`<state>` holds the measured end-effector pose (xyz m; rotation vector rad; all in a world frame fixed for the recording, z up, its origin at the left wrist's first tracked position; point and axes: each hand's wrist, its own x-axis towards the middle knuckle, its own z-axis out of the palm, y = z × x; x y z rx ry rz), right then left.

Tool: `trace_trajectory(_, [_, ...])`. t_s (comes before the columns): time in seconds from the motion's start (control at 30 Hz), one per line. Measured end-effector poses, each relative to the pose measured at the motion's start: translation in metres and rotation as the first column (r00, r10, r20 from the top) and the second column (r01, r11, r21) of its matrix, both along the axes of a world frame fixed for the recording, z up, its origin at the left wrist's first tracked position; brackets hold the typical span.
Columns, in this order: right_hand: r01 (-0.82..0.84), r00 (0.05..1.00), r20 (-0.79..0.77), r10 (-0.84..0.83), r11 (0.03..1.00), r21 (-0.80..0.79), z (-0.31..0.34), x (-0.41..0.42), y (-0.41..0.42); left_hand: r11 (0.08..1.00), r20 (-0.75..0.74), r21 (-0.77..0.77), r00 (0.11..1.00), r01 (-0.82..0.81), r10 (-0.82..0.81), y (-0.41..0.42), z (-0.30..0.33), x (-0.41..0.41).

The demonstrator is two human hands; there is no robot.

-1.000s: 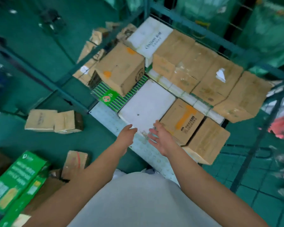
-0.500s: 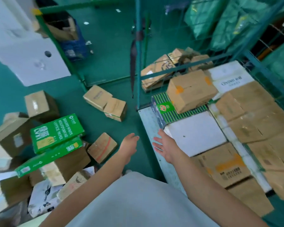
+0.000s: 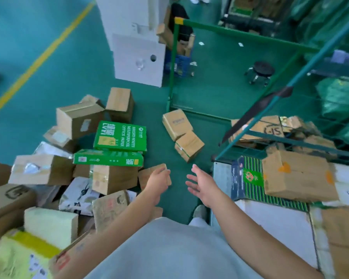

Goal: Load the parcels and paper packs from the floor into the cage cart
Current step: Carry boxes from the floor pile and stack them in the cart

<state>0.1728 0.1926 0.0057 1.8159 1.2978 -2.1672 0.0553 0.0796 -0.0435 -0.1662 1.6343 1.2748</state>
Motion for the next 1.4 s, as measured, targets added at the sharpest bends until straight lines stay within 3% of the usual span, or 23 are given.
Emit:
trace_trajectory(0.2, [-0.191, 0.981, 0.008, 0.191, 0.981, 0.01, -0.002, -0.062, -0.007, 0.943, 0.138, -0.007, 0.933, -0.334, 0.331, -0.025, 0.004, -0.04])
trace_trajectory(0.47, [-0.362, 0.931, 0.04, 0.363, 0.932, -0.013, -0.022, -0.12, 0.014, 0.886, 0.092, -0.124, 0.884, -0.446, 0.458, -0.024, -0.025, -0.074])
trace_trajectory(0.6, [-0.432, 0.9, 0.044, 0.434, 0.901, -0.053, -0.038, -0.153, 0.034, 0.873, 0.093, -0.088, 0.868, -0.48, 0.487, -0.012, -0.026, -0.094])
trace_trajectory(0.73, [-0.505, 0.856, 0.062, 0.514, 0.855, -0.119, -0.057, -0.191, 0.065, 0.861, 0.074, -0.191, 0.868, -0.471, 0.491, 0.009, -0.057, -0.117])
trace_trajectory(0.9, [-0.554, 0.811, 0.074, 0.581, 0.802, -0.222, -0.078, -0.245, 0.101, 0.662, 0.133, -0.304, 0.657, -0.685, 0.742, 0.035, -0.049, -0.145])
trace_trajectory(1.13, [-0.685, 0.675, 0.091, 0.732, 0.668, -0.289, -0.112, -0.304, 0.123, 0.565, 0.093, -0.364, 0.575, -0.741, 0.813, 0.051, -0.066, -0.173])
trace_trajectory(1.4, [-0.785, 0.501, 0.124, 0.857, 0.51, -0.351, -0.161, -0.329, 0.12, 0.392, 0.151, -0.41, 0.362, -0.824, 0.92, 0.044, -0.112, -0.176])
